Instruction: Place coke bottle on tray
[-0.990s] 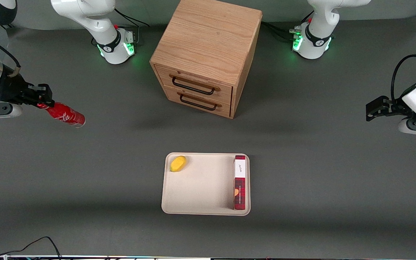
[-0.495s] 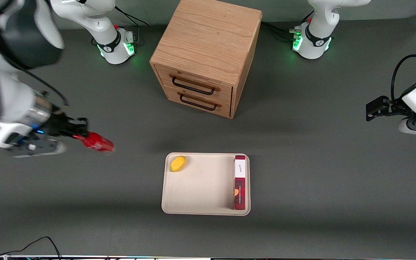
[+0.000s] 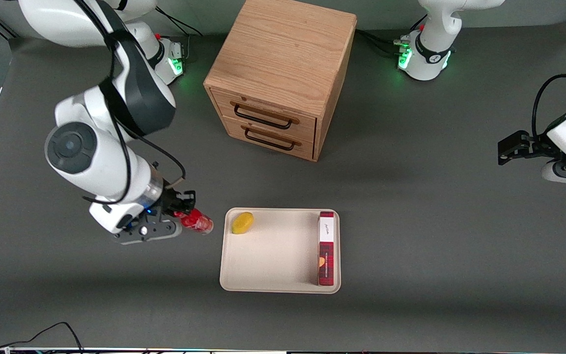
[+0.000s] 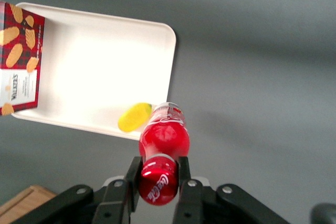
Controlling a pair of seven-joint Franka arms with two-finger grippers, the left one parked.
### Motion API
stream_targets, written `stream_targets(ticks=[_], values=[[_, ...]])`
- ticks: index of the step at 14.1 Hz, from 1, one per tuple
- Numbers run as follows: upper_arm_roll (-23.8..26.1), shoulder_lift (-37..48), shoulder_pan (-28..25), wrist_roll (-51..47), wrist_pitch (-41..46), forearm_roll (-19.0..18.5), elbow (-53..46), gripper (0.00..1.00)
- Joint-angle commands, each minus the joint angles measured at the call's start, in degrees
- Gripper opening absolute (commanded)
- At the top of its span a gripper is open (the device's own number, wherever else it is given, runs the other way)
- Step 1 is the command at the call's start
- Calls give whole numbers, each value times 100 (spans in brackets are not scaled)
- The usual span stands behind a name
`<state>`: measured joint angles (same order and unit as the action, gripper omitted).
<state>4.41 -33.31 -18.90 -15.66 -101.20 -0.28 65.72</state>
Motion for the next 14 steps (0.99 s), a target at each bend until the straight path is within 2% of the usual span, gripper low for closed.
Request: stream_targets(ticks=[1,7,10,14], values=[[-125,-561,-245,-96,-477,-51,-437,0],[-248,-1212,-473,-333,-1472,-60,-446,0],[-519,-1379,-684,-342,-1736,-51,-438,0],[-582,-1529,-685,-333,-1938,-60,-438,0]])
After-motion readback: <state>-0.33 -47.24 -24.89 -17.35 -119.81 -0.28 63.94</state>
